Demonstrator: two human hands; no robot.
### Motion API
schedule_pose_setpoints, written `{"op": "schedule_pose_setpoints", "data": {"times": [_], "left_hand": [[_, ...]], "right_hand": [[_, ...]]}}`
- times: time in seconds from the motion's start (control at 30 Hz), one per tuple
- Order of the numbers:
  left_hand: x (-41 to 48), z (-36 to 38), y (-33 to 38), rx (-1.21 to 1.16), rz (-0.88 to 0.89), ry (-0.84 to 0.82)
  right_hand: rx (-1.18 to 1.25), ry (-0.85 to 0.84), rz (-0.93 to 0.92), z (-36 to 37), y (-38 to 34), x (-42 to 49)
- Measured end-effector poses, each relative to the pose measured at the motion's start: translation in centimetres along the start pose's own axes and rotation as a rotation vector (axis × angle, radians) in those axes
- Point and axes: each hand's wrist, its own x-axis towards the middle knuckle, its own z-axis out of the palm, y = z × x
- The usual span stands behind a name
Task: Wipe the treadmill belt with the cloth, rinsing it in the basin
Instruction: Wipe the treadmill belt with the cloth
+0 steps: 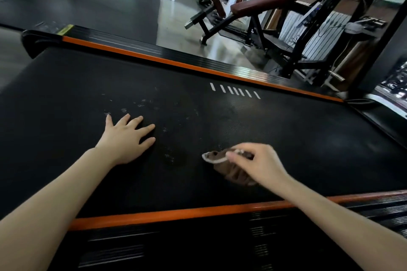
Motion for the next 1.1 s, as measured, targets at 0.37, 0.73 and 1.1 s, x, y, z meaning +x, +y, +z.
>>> {"op": "schedule_pose_setpoints", "data": {"times": [0.37,0.73,1.1], "left_hand": [[-1.2,-0.8,0.9,0.163,0.008,0.021],[-3.6,-0.3,-2.2,0.069,-0.095,0.015],[-0.8,2.2,-1.3,-0.04,-0.15,0.093]], "right_hand": [[-0.213,-0.227,0.131,-2.3,-2.2,6.1],[-0.324,-0.366,-0.543,1.4,4.8,3.2],[-0.265,-0.445,-0.513,6.4,5.4,5.2]]}}
